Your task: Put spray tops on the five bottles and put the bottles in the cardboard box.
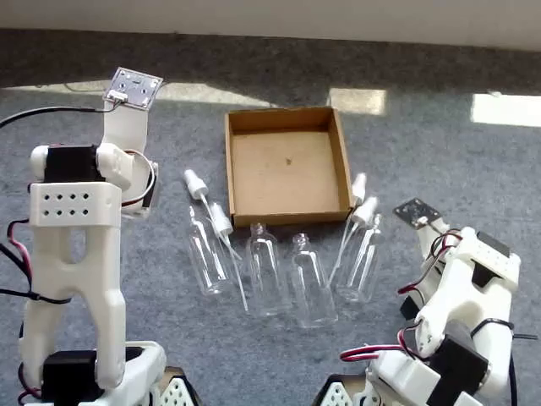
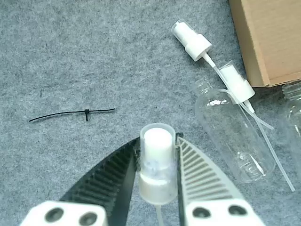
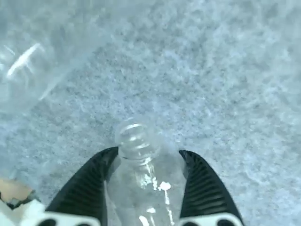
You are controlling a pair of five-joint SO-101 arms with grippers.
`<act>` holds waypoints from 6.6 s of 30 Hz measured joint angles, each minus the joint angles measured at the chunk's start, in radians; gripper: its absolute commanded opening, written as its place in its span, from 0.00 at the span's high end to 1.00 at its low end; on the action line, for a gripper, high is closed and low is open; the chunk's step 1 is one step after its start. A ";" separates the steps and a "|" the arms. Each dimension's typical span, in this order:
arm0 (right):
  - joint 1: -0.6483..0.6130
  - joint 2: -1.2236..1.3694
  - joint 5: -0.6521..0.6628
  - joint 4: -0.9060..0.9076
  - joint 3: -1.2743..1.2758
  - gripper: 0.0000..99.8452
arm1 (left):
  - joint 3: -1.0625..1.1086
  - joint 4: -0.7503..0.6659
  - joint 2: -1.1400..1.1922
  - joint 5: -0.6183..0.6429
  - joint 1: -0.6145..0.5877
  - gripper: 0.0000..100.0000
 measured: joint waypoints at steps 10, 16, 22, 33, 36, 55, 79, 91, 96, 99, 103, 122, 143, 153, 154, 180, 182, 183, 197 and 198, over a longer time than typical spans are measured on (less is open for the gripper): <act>-0.120 -0.183 -0.410 0.129 -0.282 1.00 | -0.118 0.000 -0.049 0.057 0.028 0.95; -0.379 -0.364 -0.707 0.072 -0.379 1.00 | -0.219 0.000 -0.195 0.138 0.224 0.95; -0.621 -0.516 -0.879 -0.087 -0.321 1.00 | -0.239 -0.132 -0.278 0.186 0.315 0.95; -0.882 -0.798 -1.000 -0.391 0.069 1.00 | -0.276 -0.631 -0.310 0.361 0.400 0.96; -0.911 -0.879 -1.017 -0.440 0.138 1.00 | -0.276 -0.681 -0.310 0.384 0.473 0.96; -0.974 -1.154 -1.022 -0.506 0.305 1.00 | -0.175 -0.701 -0.322 0.390 0.684 0.96; -0.976 -1.165 -1.028 -0.508 0.305 1.00 | 0.101 -0.583 -0.321 0.298 0.706 0.81; -0.916 -1.165 -1.102 -0.508 0.305 1.00 | -0.015 -0.565 -0.470 0.232 0.563 0.81; -0.910 -1.165 -1.111 -0.508 0.305 1.00 | 0.037 -0.565 -0.476 0.224 0.539 0.81; -0.908 -1.165 -1.112 -0.508 0.305 1.00 | 0.081 -0.565 -0.477 0.222 0.578 0.81; -0.905 -1.165 -1.112 -0.508 0.305 1.00 | 0.132 -0.582 -0.477 0.222 0.631 0.81; -0.905 -1.165 -1.112 -0.508 0.305 1.00 | 0.141 -0.697 -0.477 0.222 0.640 0.81; -0.899 -1.163 -1.112 -0.506 0.307 0.99 | 0.121 -0.704 -0.315 0.167 0.712 0.81; -0.891 -1.166 -1.112 -0.562 0.307 1.00 | -0.066 -0.491 -0.440 0.157 0.491 0.81; -0.878 -1.166 -1.112 -0.600 0.307 1.00 | -0.069 -0.456 -0.454 0.157 0.459 0.81; -0.758 0.400 -1.122 -1.525 -0.301 1.00 | 0.902 -0.881 -0.471 0.155 0.044 0.81; -0.756 0.453 -1.157 -1.556 -0.321 1.00 | 0.902 -0.884 -0.471 0.155 0.044 0.81; -0.752 0.471 -1.185 -1.562 -0.330 1.00 | 0.902 -0.884 -0.471 0.155 0.044 0.81; -0.684 0.629 -1.333 -1.573 -0.459 1.00 | 0.902 -0.884 -0.471 0.155 0.044 0.81; -0.684 0.629 -1.333 -1.573 -0.459 1.00 | 0.902 -0.884 -0.471 0.155 0.044 0.81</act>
